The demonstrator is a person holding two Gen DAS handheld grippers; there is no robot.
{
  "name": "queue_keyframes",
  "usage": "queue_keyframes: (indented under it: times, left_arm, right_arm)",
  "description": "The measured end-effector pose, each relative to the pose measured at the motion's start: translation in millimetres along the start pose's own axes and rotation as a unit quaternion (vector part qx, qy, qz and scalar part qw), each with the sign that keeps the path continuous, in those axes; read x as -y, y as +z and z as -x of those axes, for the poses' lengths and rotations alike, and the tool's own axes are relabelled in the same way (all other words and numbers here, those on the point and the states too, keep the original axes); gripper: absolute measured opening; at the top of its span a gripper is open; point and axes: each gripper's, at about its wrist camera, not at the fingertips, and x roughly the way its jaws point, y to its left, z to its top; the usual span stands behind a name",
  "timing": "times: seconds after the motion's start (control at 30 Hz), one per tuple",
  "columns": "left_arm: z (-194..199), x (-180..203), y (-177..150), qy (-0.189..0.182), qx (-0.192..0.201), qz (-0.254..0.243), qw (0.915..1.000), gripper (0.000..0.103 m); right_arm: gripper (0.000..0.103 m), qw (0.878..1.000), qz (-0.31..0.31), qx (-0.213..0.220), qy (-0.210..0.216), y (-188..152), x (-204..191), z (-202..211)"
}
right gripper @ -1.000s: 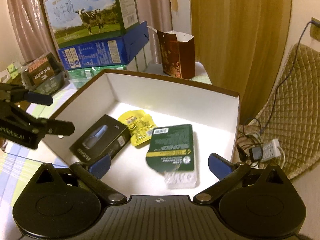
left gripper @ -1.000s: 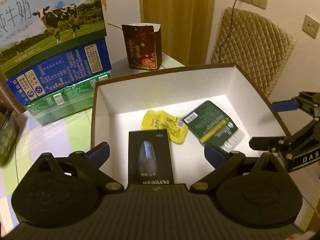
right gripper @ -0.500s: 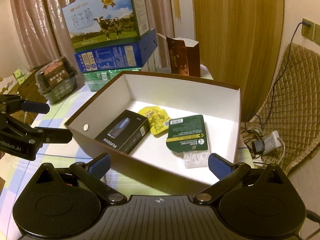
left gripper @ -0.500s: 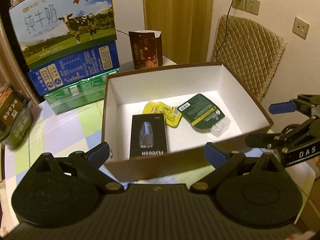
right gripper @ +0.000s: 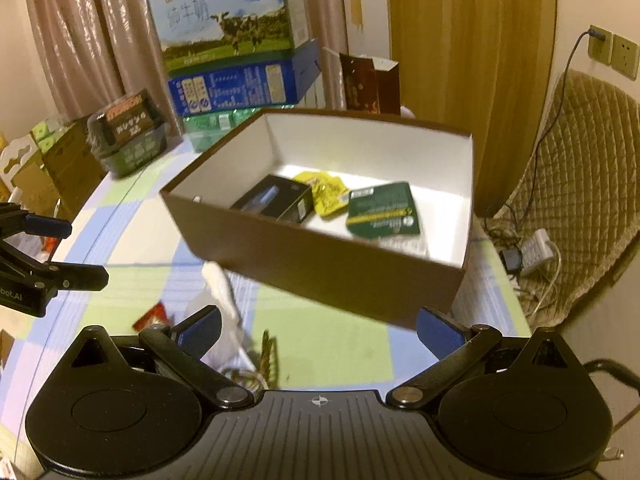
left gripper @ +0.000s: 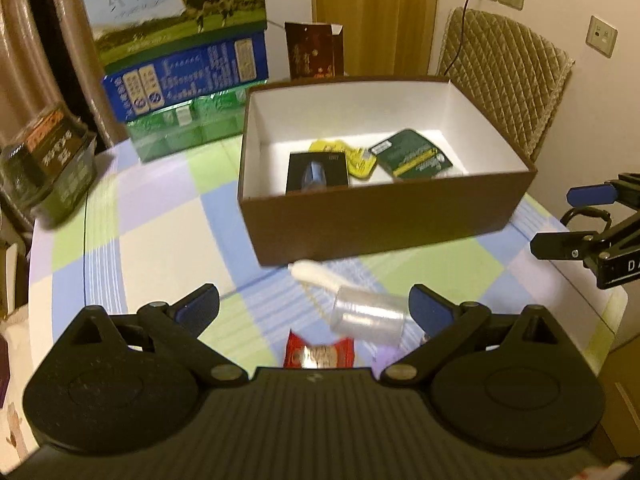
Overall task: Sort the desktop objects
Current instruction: 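Withdraw both tools from the brown box back toward the remaining items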
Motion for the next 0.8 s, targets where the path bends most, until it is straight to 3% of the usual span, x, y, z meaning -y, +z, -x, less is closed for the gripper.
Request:
queue_keyframes:
  times: [0.37,0.8]
  left_arm:
    - [13.8,6.7,-43.3,-0.021,-0.023,0.001,0.9995,0.099]
    - [-9.9,25.0,-89.0,-0.068,-0.083,-0.01,0.9942,0.094]
  right_arm:
    - [0.101,0.999,0.021,-0.028,0.014,-27.2,-25.1,1.6]
    - [0.101,0.997,0.009,-0.082,-0.001,-64.5,-21.6,-14.7]
